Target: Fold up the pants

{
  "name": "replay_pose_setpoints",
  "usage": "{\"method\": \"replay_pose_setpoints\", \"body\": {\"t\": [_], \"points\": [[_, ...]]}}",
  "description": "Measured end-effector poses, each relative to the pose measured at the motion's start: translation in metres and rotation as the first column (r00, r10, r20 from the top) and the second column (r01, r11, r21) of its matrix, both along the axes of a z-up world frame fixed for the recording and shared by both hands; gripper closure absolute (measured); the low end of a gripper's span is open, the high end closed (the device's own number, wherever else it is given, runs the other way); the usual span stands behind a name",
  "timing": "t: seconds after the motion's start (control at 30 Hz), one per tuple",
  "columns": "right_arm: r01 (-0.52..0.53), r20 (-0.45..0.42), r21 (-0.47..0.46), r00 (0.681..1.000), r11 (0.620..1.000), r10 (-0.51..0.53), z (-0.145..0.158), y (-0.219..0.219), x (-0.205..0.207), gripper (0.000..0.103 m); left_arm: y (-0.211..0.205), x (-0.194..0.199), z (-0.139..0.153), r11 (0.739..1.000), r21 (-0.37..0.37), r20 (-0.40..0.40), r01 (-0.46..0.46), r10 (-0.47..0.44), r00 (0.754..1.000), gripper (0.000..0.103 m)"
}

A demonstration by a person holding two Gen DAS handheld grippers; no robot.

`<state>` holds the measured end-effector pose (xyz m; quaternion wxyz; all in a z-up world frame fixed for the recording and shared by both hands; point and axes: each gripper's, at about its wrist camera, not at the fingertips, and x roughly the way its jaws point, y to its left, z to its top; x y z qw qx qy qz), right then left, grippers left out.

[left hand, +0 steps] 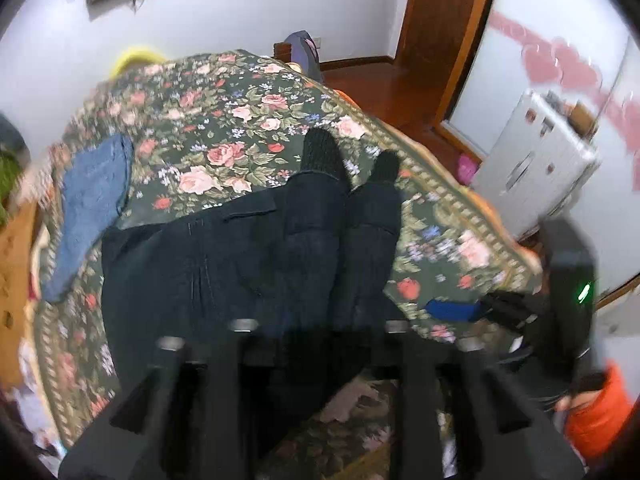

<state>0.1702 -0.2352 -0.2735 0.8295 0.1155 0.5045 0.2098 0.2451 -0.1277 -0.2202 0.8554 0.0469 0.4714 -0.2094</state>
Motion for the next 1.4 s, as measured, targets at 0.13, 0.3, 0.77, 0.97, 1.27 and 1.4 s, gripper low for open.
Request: {"method": "replay_pose_setpoints", "body": {"t": [0.13, 0.3, 0.77, 0.97, 1.27, 1.4], "points": [[-0.03, 0.022, -0.005, 0.999, 1.0, 0.03, 0.005, 0.007, -0.008, 0.045, 0.027, -0.01, 0.03, 0.983, -0.167, 0.097, -0.07, 0.088, 0.991, 0.003], [-0.033, 0.021, 0.009, 0.999, 0.999, 0.032, 0.006, 0.013, -0.005, 0.045, 0.048, 0.007, 0.042, 0.982, -0.114, 0.137, -0.15, 0.165, 0.977, 0.003], [-0.052, 0.011, 0.042, 0.999, 0.998, 0.052, 0.002, 0.019, 0.027, 0.042, 0.156, 0.164, -0.054, 0.881, 0.307, 0.036, -0.359, 0.367, 0.93, 0.003], [0.031, 0.041, 0.002, 0.999, 1.0, -0.031, 0.008, -0.001, 0.077, 0.042, 0.182, 0.149, -0.084, 0.894, 0.308, -0.001, -0.326, 0.343, 0.939, 0.003], [0.166, 0.074, -0.101, 0.985, 0.981, -0.159, 0.021, -0.041, 0.082, 0.042, 0.183, 0.043, -0.081, 0.942, 0.157, -0.115, -0.297, 0.317, 0.942, 0.003], [0.122, 0.097, -0.079, 0.989, 0.989, -0.114, 0.036, -0.038, 0.063, 0.042, 0.167, -0.01, -0.071, 0.947, 0.154, -0.051, -0.281, 0.292, 0.955, 0.004]]}}
